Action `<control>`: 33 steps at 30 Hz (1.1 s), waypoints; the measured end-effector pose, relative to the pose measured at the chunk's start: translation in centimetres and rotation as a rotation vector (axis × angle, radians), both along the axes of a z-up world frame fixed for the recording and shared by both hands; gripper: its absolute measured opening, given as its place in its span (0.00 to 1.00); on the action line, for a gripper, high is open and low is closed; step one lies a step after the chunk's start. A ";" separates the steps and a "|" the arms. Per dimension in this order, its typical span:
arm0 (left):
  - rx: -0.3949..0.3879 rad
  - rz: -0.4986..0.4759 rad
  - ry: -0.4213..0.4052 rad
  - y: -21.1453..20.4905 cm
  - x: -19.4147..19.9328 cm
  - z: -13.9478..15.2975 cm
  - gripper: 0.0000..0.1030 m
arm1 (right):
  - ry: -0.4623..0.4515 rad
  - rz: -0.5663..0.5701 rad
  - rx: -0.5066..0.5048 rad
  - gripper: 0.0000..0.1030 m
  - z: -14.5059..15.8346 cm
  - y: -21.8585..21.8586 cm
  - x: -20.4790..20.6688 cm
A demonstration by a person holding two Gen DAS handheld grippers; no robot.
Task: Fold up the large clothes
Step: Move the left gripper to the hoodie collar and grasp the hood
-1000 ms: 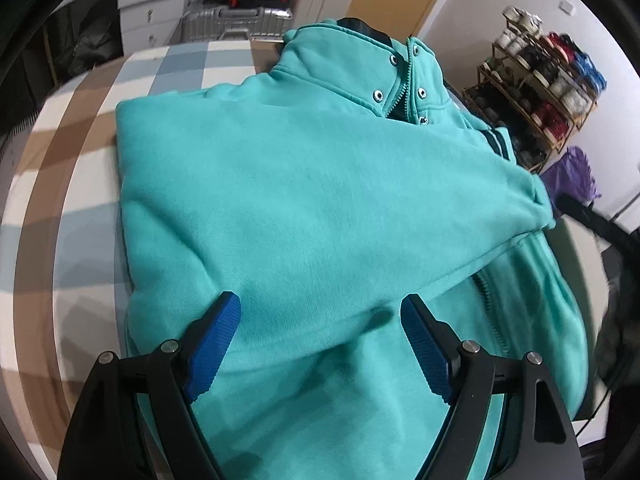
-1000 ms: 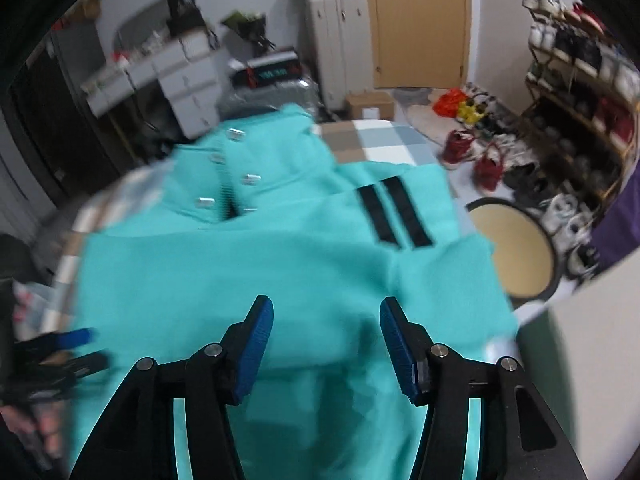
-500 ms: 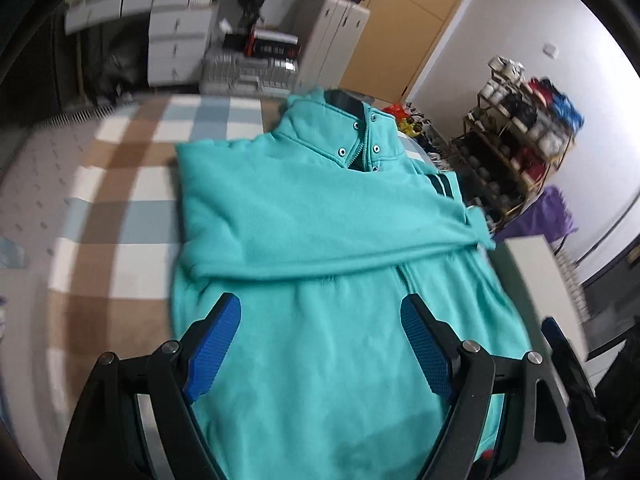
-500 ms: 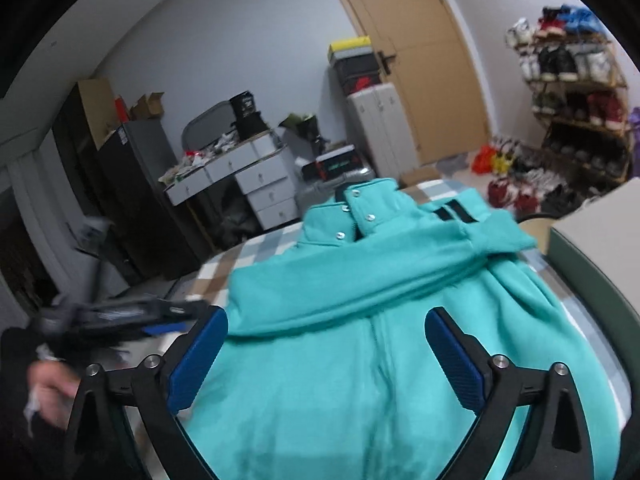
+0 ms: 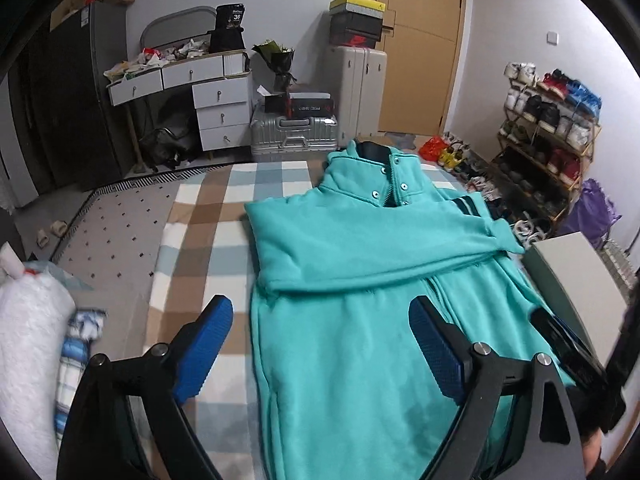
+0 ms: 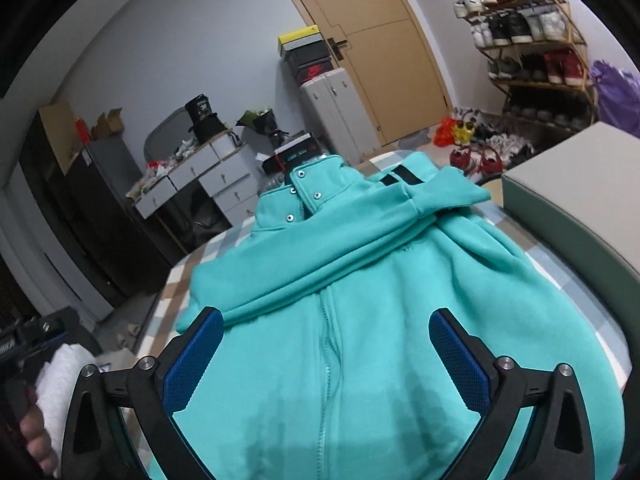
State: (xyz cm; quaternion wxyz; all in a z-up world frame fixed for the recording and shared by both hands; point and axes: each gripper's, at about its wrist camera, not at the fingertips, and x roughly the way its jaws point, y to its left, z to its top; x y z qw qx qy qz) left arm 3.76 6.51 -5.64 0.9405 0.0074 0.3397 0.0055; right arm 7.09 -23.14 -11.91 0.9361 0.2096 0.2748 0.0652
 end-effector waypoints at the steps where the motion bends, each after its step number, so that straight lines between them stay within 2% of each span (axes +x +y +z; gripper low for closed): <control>1: 0.018 0.003 0.001 -0.2 0.6 0.1 0.85 | 0.000 0.000 0.005 1.00 0.0 0.1 -0.3; 3: 0.062 0.001 0.018 -0.7 3.0 0.1 0.88 | 0.006 0.005 0.016 1.00 0.0 0.1 -0.6; 5: 0.052 -0.021 0.093 -1.0 6.5 -0.3 0.88 | 0.019 0.012 0.040 1.00 0.1 0.1 -0.7; 6: 0.025 -0.020 0.120 -0.9 8.1 -0.5 0.88 | 0.024 0.017 0.054 1.00 0.1 0.0 -0.7; 7: -0.040 -0.036 0.133 -0.6 10.4 -0.4 0.88 | 0.027 0.019 0.059 1.00 0.1 0.0 -0.7; 9: -0.133 -0.054 0.093 -0.1 13.6 0.1 0.88 | 0.032 0.032 0.062 1.00 0.2 0.0 -0.6; 11: -0.164 -0.015 0.082 0.6 17.1 0.0 0.88 | 0.051 0.033 0.059 1.00 0.1 0.0 -0.5; 12: -0.190 0.011 0.105 1.0 19.3 -0.4 0.88 | 0.063 0.024 0.067 1.00 0.0 -0.1 -0.5; 16: -0.285 0.083 0.310 2.1 28.7 -4.1 0.88 | 0.117 0.064 0.158 1.00 -0.5 -0.4 -0.1; 20: -0.331 0.078 0.342 0.7 34.2 -6.3 0.88 | 0.126 0.111 0.142 1.00 -0.3 0.0 0.4; 22: -0.362 0.063 0.351 -0.6 36.3 -7.4 0.88 | 0.130 0.127 0.136 1.00 -0.3 0.0 0.8; 27: -0.354 0.063 0.391 -2.2 40.7 -9.5 0.88 | 0.178 0.138 0.179 1.00 -1.2 -0.6 1.4; 31: -0.400 0.160 0.496 -1.2 42.4 -12.8 0.88 | 0.197 0.144 0.176 1.00 -1.6 -0.8 1.7; 32: -0.377 0.182 0.505 -1.1 42.5 -13.2 0.87 | 0.198 0.143 0.174 1.00 -1.6 -0.8 1.8; 33: -0.368 0.188 0.503 -1.1 42.1 -13.1 0.79 | 0.202 0.146 0.174 1.00 -1.6 -0.8 1.8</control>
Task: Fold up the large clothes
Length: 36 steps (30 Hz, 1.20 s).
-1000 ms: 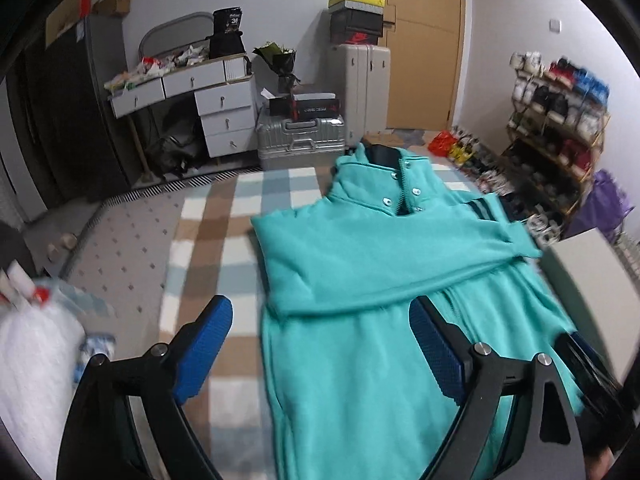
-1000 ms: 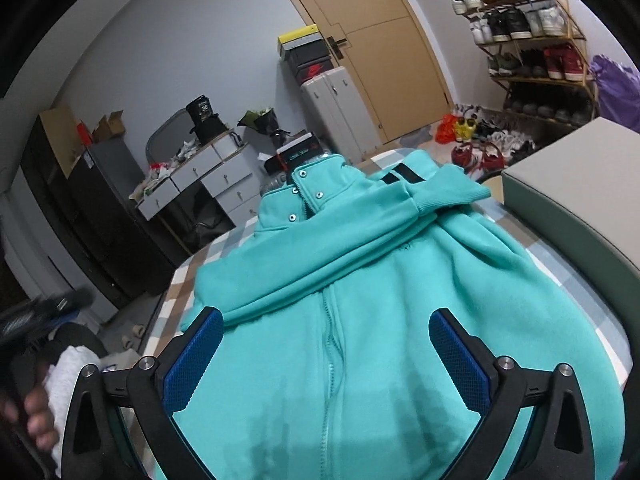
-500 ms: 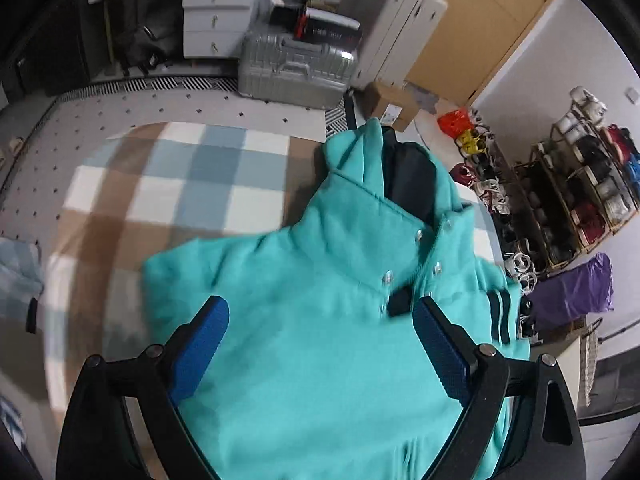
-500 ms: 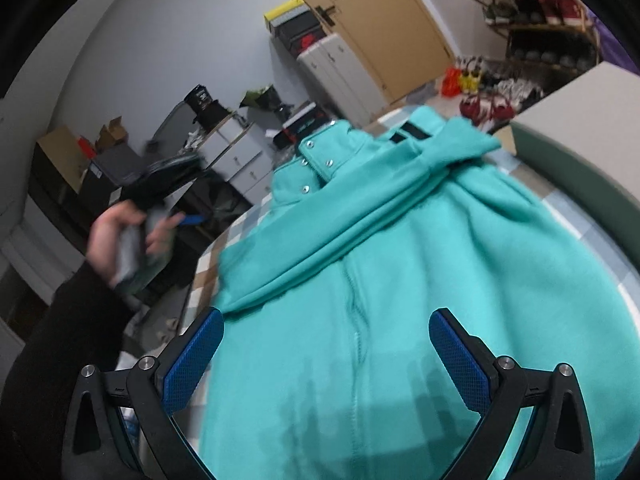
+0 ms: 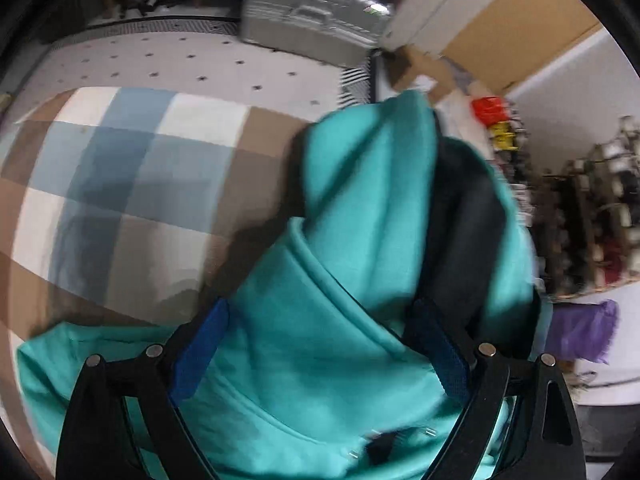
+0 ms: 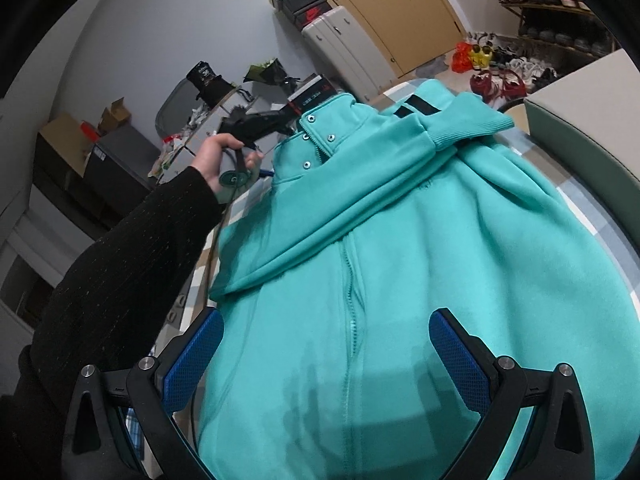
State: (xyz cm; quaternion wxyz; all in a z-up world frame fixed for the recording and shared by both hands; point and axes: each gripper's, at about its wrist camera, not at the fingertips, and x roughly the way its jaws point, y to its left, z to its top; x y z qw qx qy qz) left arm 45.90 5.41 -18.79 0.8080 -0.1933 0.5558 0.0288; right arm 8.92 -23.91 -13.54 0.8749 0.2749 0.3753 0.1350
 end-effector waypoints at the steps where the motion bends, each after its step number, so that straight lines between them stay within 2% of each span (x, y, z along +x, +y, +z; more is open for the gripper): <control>1: -0.006 -0.008 -0.017 0.0 -0.3 0.0 0.75 | 0.005 0.001 0.003 1.00 -0.1 0.1 0.1; 2: 0.016 -0.027 -0.023 -0.2 -0.7 0.1 0.63 | 0.010 0.002 0.006 1.00 -0.1 0.1 0.1; 3: 0.040 -0.036 -0.022 -0.3 -1.2 0.3 0.43 | 0.015 0.007 0.010 1.00 -0.1 0.2 0.1; 4: 0.048 -0.047 -0.023 -0.1 -1.9 0.5 0.36 | 0.018 0.013 0.013 1.00 -0.1 0.3 0.1; 6: -0.007 -0.038 -0.075 0.5 -3.4 1.5 0.16 | 0.016 0.023 0.014 1.00 0.0 0.6 -0.1; 7: -0.032 -0.044 -0.122 0.8 -4.7 2.3 0.13 | 0.011 0.023 0.010 1.00 0.1 0.7 -0.2; 9: -0.026 -0.082 -0.178 0.5 -6.2 3.4 0.12 | 0.000 0.023 0.006 1.00 0.2 1.0 -0.4; 14: 0.080 -0.308 -0.274 -2.8 -12.2 6.0 0.12 | -0.011 0.017 -0.004 1.00 0.4 1.3 -0.5; 18: 0.104 -0.443 -0.277 -4.0 -15.1 5.7 0.12 | -0.011 -0.002 -0.015 1.00 0.3 1.0 -0.4; 22: 0.101 -0.559 -0.236 -4.0 -18.1 3.4 0.11 | 0.004 -0.023 -0.005 1.00 0.0 0.3 -0.3; 25: 0.085 -0.566 -0.196 -3.4 -20.3 1.8 0.11 | 0.004 -0.015 0.004 1.00 -0.1 0.3 -0.4; 27: 0.045 -0.558 -0.133 -2.7 -21.2 1.0 0.12 | -0.006 -0.013 -0.002 1.00 0.1 0.4 -0.5; 28: 0.042 -0.527 -0.097 -2.0 -21.4 0.6 0.12 | -0.009 -0.012 -0.004 1.00 0.2 0.5 -0.5; 30: 0.027 -0.471 -0.087 -0.9 -21.6 1.7 0.12 | -0.007 -0.009 -0.001 1.00 0.1 0.5 -0.4; 31: 0.011 -0.439 -0.101 0.0 -21.4 2.5 0.15 | -0.001 -0.006 0.003 1.00 0.0 0.6 -0.4; 32: 0.007 -0.406 -0.126 0.9 -21.1 3.5 0.23 | 0.003 -0.005 0.007 1.00 -0.1 0.6 -0.3; 33: 0.004 -0.380 -0.160 1.5 -21.0 4.4 0.36 | 0.006 -0.006 0.011 1.00 -0.1 0.6 -0.3; 34: -0.008 -0.346 -0.225 2.4 -20.5 6.1 0.43 | 0.006 -0.007 0.013 1.00 -0.1 0.6 -0.3; 36: 0.008 -0.279 -0.352 3.7 -20.4 8.5 0.49 | -0.001 -0.006 0.016 1.00 0.0 0.6 -0.4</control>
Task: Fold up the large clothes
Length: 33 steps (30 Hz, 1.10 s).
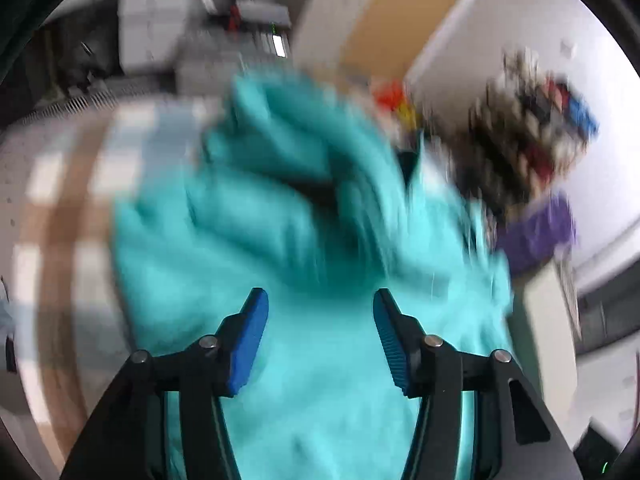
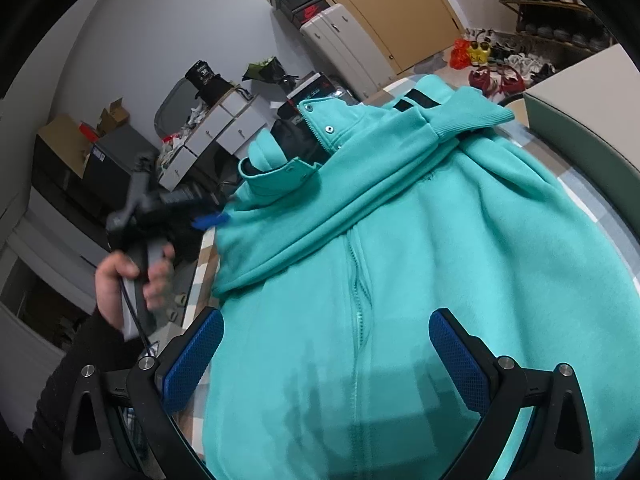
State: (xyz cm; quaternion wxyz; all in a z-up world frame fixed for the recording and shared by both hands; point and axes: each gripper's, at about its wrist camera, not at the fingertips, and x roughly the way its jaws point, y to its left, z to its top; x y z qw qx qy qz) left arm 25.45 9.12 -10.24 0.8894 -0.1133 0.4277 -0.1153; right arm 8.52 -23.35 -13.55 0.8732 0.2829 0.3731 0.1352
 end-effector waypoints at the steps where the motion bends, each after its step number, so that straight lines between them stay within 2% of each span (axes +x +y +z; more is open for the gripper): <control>1: 0.000 0.046 -0.077 0.6 0.9 1.9 0.54 | -0.006 0.001 0.000 1.00 0.1 0.0 -0.1; 2: -0.013 0.056 -0.088 0.6 1.9 2.5 0.73 | -0.010 0.003 -0.003 1.00 0.1 0.1 -0.1; 3: -0.038 0.061 -0.085 0.8 3.5 3.2 0.80 | -0.012 0.005 -0.009 1.00 0.1 0.2 -0.1; 5: -0.080 0.092 -0.037 0.5 7.2 3.7 0.80 | -0.008 0.020 -0.022 1.00 0.0 0.5 0.1; 6: -0.100 0.100 0.026 0.2 9.5 3.5 0.80 | -0.002 0.023 -0.025 1.00 -0.1 0.5 0.2; 8: -0.086 0.133 0.112 -0.8 12.7 2.2 0.80 | 0.008 0.026 -0.017 1.00 -0.3 0.3 0.3; 9: -0.024 0.157 0.165 -1.3 13.8 1.4 0.80 | 0.012 0.026 -0.010 1.00 -0.3 0.2 0.3; 10: 0.113 0.215 0.242 -2.2 15.7 0.0 0.80 | 0.012 0.026 -0.008 1.00 -0.3 0.0 0.3; 11: 0.175 0.241 0.295 -2.8 16.7 -1.2 0.79 | 0.010 0.027 -0.011 1.00 -0.3 -0.1 0.3; 12: 0.164 0.225 0.314 -3.1 17.4 -2.0 0.79 | 0.008 0.025 -0.016 1.00 -0.3 -0.2 0.2; 14: 0.086 0.200 0.275 -3.7 17.7 -2.4 0.79 | 0.009 0.024 -0.016 1.00 -0.4 -0.6 0.2; 15: 0.078 0.199 0.271 -4.2 18.2 -2.5 0.79 | 0.012 0.024 -0.008 1.00 -0.4 -0.8 0.3; 18: 0.093 0.178 0.271 -5.4 19.1 -2.6 0.79 | 0.026 0.029 0.020 1.00 -0.6 -1.1 0.5; 20: 0.148 0.171 0.290 -5.8 19.6 -3.3 0.79 | 0.020 0.033 0.021 1.00 -0.4 -1.0 0.4; 22: 0.205 0.174 0.330 -5.5 19.7 -4.6 0.53 | 0.010 0.038 0.013 1.00 -0.2 -0.8 0.2; 23: 0.218 0.178 0.347 -5.2 19.7 -5.0 0.25 | 0.006 0.039 0.012 1.00 -0.2 -0.8 0.1; 24: 0.241 0.191 0.347 -4.9 19.5 -4.7 0.12 | 0.002 0.038 0.011 1.00 -0.1 -0.7 0.0; 27: 0.339 0.165 0.269 -5.2 17.8 -3.3 0.09 | 0.003 0.035 0.013 1.00 0.0 -0.7 0.0; 29: 0.397 0.123 0.145 -6.2 15.6 -0.8 0.09 | -0.005 0.031 0.011 1.00 0.2 -0.7 -0.2; 33: 0.481 -0.056 -0.099 -9.4 9.0 3.4 0.08 | -0.030 0.000 -0.002 1.00 0.5 -1.1 -0.5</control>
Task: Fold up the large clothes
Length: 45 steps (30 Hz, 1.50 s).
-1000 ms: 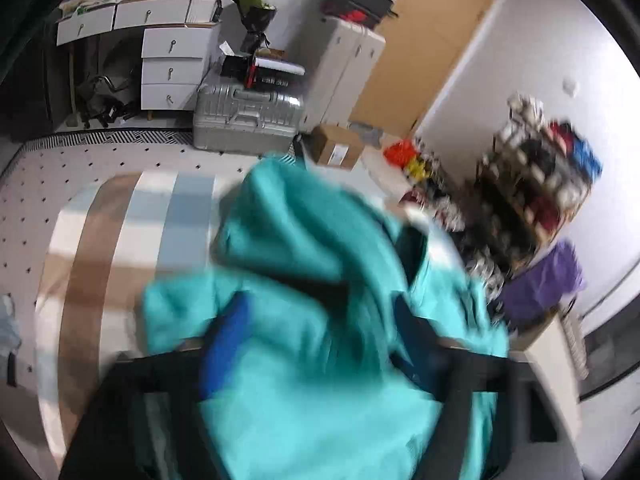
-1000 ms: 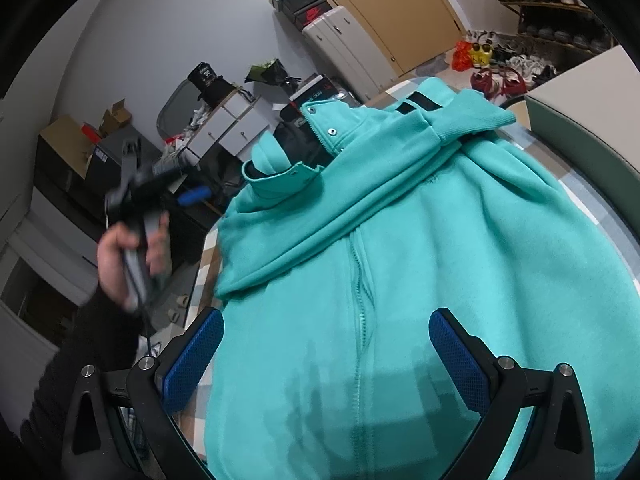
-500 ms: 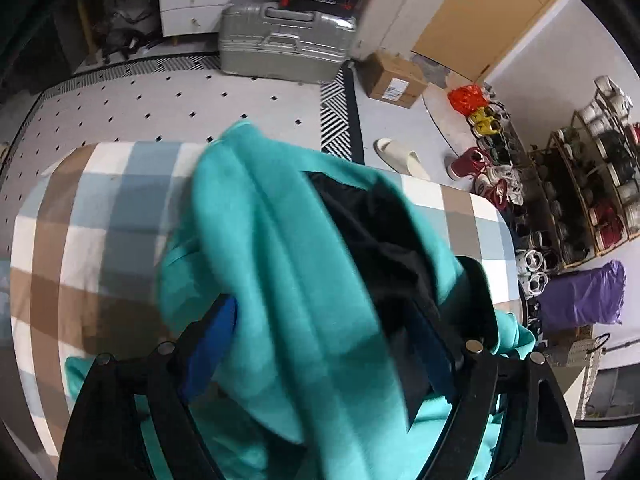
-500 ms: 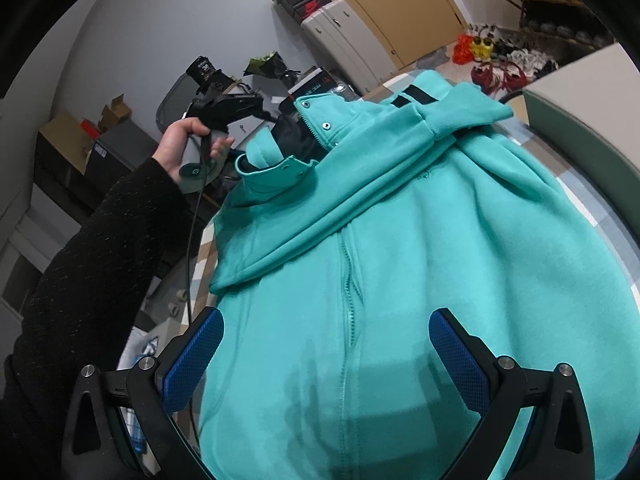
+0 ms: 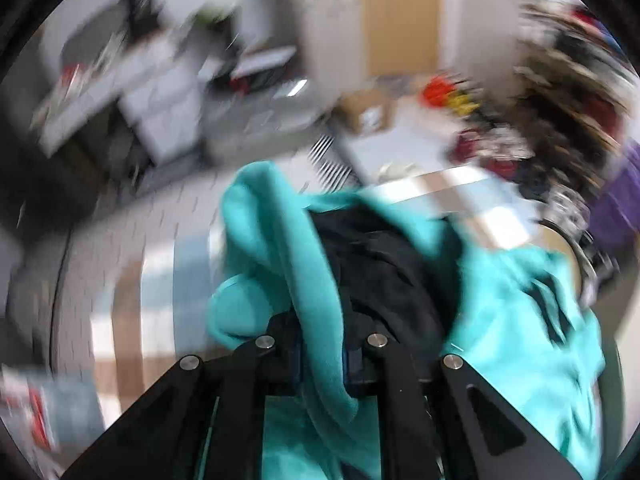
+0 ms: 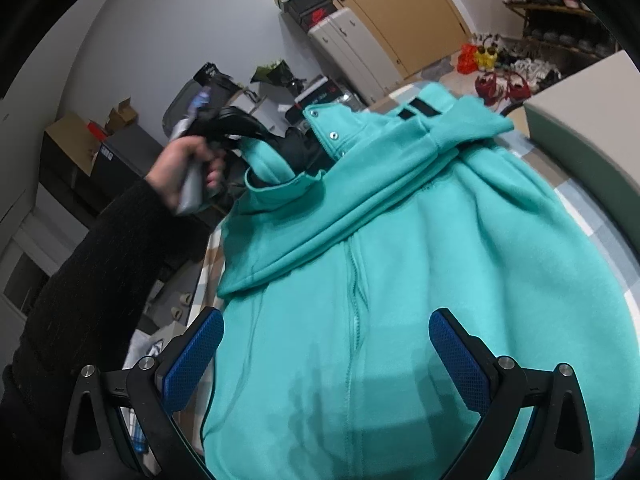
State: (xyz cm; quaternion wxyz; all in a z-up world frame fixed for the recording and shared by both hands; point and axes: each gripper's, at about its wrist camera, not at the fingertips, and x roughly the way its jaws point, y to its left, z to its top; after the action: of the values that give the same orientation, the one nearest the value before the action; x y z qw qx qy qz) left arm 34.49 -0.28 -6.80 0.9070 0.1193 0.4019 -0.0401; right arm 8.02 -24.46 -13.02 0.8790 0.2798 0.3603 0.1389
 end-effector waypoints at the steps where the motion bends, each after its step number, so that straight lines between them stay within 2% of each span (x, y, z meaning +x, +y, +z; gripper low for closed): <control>1: 0.041 -0.088 -0.058 -1.2 -3.0 0.8 0.08 | 0.001 -0.008 0.002 1.00 0.0 -0.1 0.0; 3: 0.116 -0.195 -0.100 -2.9 -7.2 0.6 0.08 | 0.008 -0.021 0.010 1.00 -0.2 -0.5 0.1; 5: 0.158 -0.283 -0.130 -3.5 -12.3 -0.5 0.07 | 0.014 -0.041 0.013 1.00 -0.3 -0.9 0.1; 7: 0.114 -0.318 -0.102 -2.9 -15.7 -2.4 0.07 | 0.018 -0.065 0.013 1.00 -0.5 -1.2 0.0; 10: 0.058 -0.317 -0.042 -1.4 -18.8 -5.5 0.06 | 0.024 -0.093 0.011 1.00 -0.7 -1.7 0.1; 11: 0.026 -0.352 -0.034 -1.1 -19.3 -6.2 0.05 | 0.027 -0.101 0.006 1.00 -0.8 -1.8 0.1; 13: -0.010 -0.325 -0.010 -0.2 -20.3 -8.1 0.05 | 0.039 -0.115 0.012 1.00 -1.0 -2.1 0.3; 14: -0.062 -0.298 0.037 0.5 -20.3 -9.1 0.05 | 0.043 -0.119 0.014 1.00 -1.2 -2.2 0.4; 17: -0.147 -0.136 0.124 2.4 -20.9 -10.1 0.05 | 0.062 -0.120 0.024 1.00 -1.8 -2.5 0.8; 19: -0.261 -0.108 0.133 3.9 -21.7 -10.3 0.05 | 0.079 -0.115 0.038 1.00 -2.3 -2.5 1.1; 20: -0.283 -0.085 0.123 4.3 -21.8 -10.4 0.05 | 0.081 -0.109 0.045 1.00 -2.4 -2.5 1.2; 23: -0.293 -0.066 0.170 5.0 -21.5 -10.9 0.05 | 0.070 -0.091 0.071 1.00 -2.3 -2.5 1.8; 24: -0.312 -0.061 0.169 5.3 -21.3 -11.1 0.05 | 0.058 -0.076 0.111 1.00 -2.3 -2.7 2.1; 26: -0.363 -0.049 0.185 5.9 -20.9 -11.2 0.05 | 0.041 -0.054 0.258 1.00 -2.3 -3.6 2.8; 28: -0.452 -0.039 0.234 7.0 -20.5 -12.0 0.05 | 0.044 -0.059 0.419 1.00 -2.7 -4.7 3.9; 30: -0.475 -0.017 0.252 7.8 -20.2 -12.3 0.06 | 0.097 -0.008 0.555 1.00 -3.7 -5.0 6.4; 32: -0.472 -0.023 0.250 8.3 -20.1 -12.3 0.07 | 0.140 0.023 0.629 1.00 -4.6 -4.7 8.7; 35: -0.488 -0.010 0.284 9.1 -19.8 -12.1 0.07 | 0.214 0.016 0.673 1.00 -5.9 -3.6 11.5; 37: -0.478 -0.015 0.297 9.5 -19.8 -12.0 0.08 | 0.238 -0.004 0.728 1.00 -6.5 -3.1 12.8; 39: -0.458 -0.006 0.275 10.2 -20.0 -11.5 0.08 | 0.245 -0.017 0.779 1.00 -6.4 -2.8 13.7; 40: -0.461 -0.001 0.245 10.7 -20.2 -10.6 0.08 | 0.217 -0.022 0.815 0.96 -6.1 -2.6 13.7; 41: -0.469 -0.003 0.220 11.0 -20.5 -9.8 0.08 | 0.176 -0.014 0.835 0.85 -5.6 -2.4 13.4; 42: -0.458 -0.003 0.198 11.2 -20.8 -9.0 0.09 | 0.138 -0.002 0.816 0.79 -4.9 -2.2 13.1; 44: -0.440 -0.042 0.161 11.5 -21.6 -6.9 0.10 | 0.076 0.006 0.730 0.53 -3.4 -1.8 11.9; 45: -0.446 -0.081 0.151 11.7 -22.0 -5.9 0.20 | 0.050 0.022 0.716 0.46 -3.1 -1.5 11.2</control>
State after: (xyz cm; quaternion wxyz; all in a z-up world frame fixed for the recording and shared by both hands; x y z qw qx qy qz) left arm 12.44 11.38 -12.67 0.8760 -0.0714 0.4444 -0.1731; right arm 19.18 -25.94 -16.08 0.7144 0.5697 0.3131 0.2588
